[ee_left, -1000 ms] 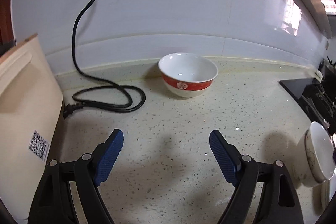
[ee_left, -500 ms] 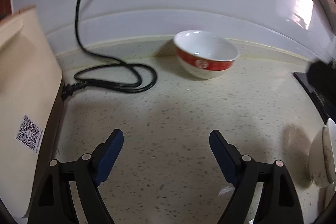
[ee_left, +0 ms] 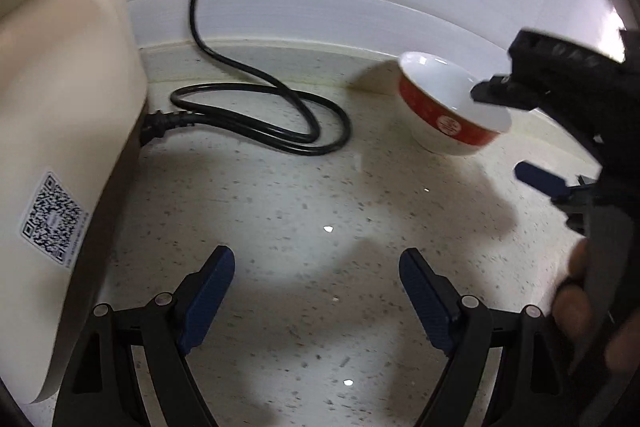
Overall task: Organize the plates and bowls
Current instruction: 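Move both grippers to the red-banded white bowl by the backsplash, then grasp the red-banded bowl rim with the right gripper while the left gripper approaches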
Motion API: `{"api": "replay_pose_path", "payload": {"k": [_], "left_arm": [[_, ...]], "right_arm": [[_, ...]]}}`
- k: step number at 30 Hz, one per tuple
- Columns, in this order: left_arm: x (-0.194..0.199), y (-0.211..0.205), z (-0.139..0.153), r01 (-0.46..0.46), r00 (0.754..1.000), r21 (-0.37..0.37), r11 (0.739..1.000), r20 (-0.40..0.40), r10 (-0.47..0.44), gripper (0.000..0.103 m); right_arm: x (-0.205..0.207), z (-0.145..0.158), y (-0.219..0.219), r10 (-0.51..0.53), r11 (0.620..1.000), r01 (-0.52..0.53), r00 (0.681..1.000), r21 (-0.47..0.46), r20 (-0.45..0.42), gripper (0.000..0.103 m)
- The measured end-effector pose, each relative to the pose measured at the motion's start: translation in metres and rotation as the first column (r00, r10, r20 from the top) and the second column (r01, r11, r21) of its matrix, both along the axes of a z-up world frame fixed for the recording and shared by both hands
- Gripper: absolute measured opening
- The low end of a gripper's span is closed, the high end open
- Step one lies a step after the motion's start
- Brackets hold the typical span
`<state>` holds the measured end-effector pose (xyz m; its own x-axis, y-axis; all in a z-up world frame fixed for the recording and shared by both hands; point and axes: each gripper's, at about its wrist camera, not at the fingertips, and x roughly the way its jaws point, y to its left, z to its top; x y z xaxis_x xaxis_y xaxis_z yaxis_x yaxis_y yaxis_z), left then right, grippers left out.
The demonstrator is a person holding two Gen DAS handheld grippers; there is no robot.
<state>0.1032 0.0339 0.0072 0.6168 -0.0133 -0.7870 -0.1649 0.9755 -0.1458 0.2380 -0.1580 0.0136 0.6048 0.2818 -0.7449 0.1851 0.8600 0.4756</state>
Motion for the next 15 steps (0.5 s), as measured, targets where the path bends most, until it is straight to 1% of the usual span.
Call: {"api": "replay_pose_path", "payload": {"k": [3, 6, 7, 8, 9, 10, 11, 13, 14, 15], "left_arm": [[0.000, 0.004, 0.000, -0.017, 1.000, 0.008, 1.000, -0.001, 0.017, 0.085], [0.005, 0.004, -0.002, -0.023, 1.000, -0.002, 1.000, 0.001, 0.023, 0.085], [0.006, 0.004, -0.001, -0.022, 1.000, -0.017, 1.000, 0.005, 0.022, 0.085], [0.005, 0.006, 0.000, -0.020, 1.000, -0.034, 0.999, 0.008, 0.020, 0.085], [0.006, 0.009, 0.000, -0.018, 1.000, -0.058, 0.998, 0.013, 0.019, 0.085], [0.005, 0.011, 0.000, -0.017, 1.000, -0.086, 0.996, 0.017, 0.018, 0.085], [0.005, 0.011, 0.000, -0.015, 1.000, -0.120, 0.993, 0.025, 0.018, 0.085], [0.002, 0.019, 0.003, -0.008, 0.999, -0.210, 0.978, 0.048, 0.018, 0.085], [0.000, 0.024, 0.005, 0.000, 0.998, -0.271, 0.963, 0.065, 0.018, 0.086], [-0.002, 0.024, 0.006, 0.013, 0.997, -0.296, 0.955, 0.074, 0.009, 0.086]], "right_arm": [[0.012, -0.015, -0.002, 0.018, 0.998, -0.015, 0.999, 0.056, -0.037, 0.082], [0.016, -0.020, -0.005, 0.027, 0.997, -0.025, 0.999, 0.069, -0.034, 0.074], [0.016, -0.021, -0.004, 0.039, 0.997, -0.037, 0.999, 0.062, -0.036, 0.066], [0.018, -0.023, -0.003, 0.045, 0.998, -0.043, 0.998, 0.049, -0.037, 0.056], [0.017, -0.024, -0.003, 0.056, 0.998, -0.054, 0.998, 0.041, -0.043, 0.051], [0.017, -0.025, -0.003, 0.063, 0.997, -0.061, 0.997, 0.048, -0.049, 0.038], [0.018, -0.025, -0.003, 0.066, 0.996, -0.062, 0.996, 0.057, -0.059, 0.034], [0.016, -0.027, -0.005, 0.057, 0.996, -0.052, 0.995, 0.068, -0.076, 0.030], [0.012, -0.027, -0.006, 0.059, 0.996, -0.054, 0.995, 0.071, -0.080, 0.028], [0.006, -0.027, -0.006, 0.065, 0.996, -0.059, 0.994, 0.065, -0.084, 0.027]]}}
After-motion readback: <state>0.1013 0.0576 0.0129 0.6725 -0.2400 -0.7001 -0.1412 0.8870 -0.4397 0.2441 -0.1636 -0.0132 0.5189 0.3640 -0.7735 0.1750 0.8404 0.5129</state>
